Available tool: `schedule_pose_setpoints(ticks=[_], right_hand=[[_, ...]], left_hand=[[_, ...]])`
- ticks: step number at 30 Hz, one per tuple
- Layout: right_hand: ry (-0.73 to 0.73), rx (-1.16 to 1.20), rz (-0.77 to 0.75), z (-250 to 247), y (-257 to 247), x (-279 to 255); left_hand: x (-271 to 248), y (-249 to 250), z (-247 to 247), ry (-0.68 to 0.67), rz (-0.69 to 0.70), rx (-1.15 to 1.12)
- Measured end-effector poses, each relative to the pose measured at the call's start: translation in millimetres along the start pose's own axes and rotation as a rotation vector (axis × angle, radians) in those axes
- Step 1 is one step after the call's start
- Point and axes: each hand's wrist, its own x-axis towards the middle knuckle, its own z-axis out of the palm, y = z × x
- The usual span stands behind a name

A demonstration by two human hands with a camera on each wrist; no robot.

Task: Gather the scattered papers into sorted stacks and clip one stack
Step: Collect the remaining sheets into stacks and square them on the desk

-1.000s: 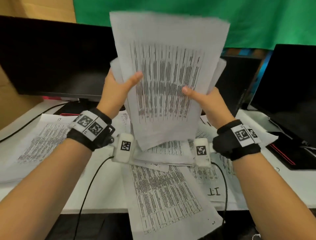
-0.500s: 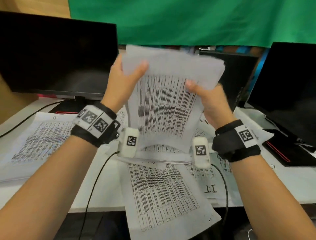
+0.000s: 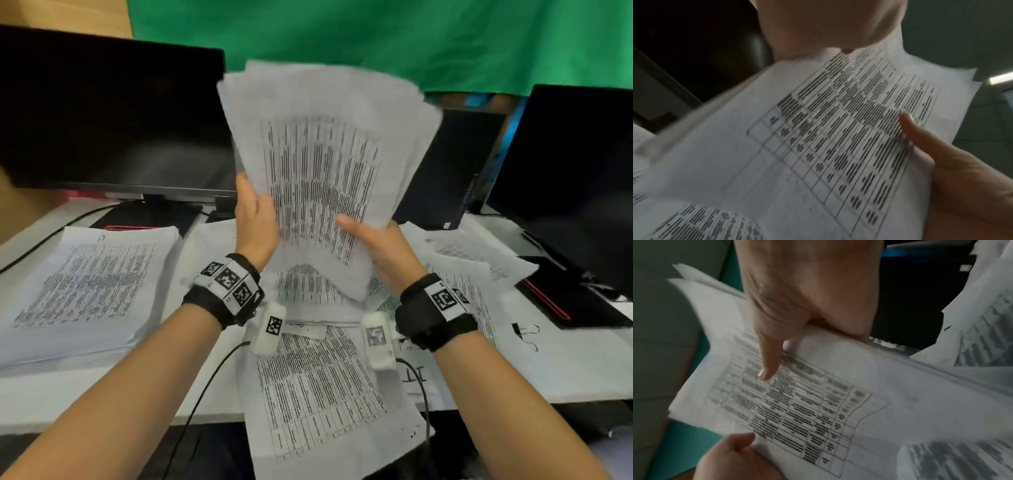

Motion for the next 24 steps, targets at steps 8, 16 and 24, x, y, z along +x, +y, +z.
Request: schedule_pose_setpoints(ticks=[8, 16, 24], right_hand=[[-0.021, -0.249, 0.201, -14.3, 41.8, -6.1], [0.054, -0.060, -0.155, -9.4, -38.6, 11.1], [-0.028, -0.103, -0.093, -11.1, -41.6, 11.3]], left_hand=[[7.7, -14.0, -3.3, -0.042, -0.171, 0.049], [42.0, 26.5, -4.5, 0.082, 0.046, -0.177], [46.2, 25.3, -10.5, 0.029, 0.009, -0.133]])
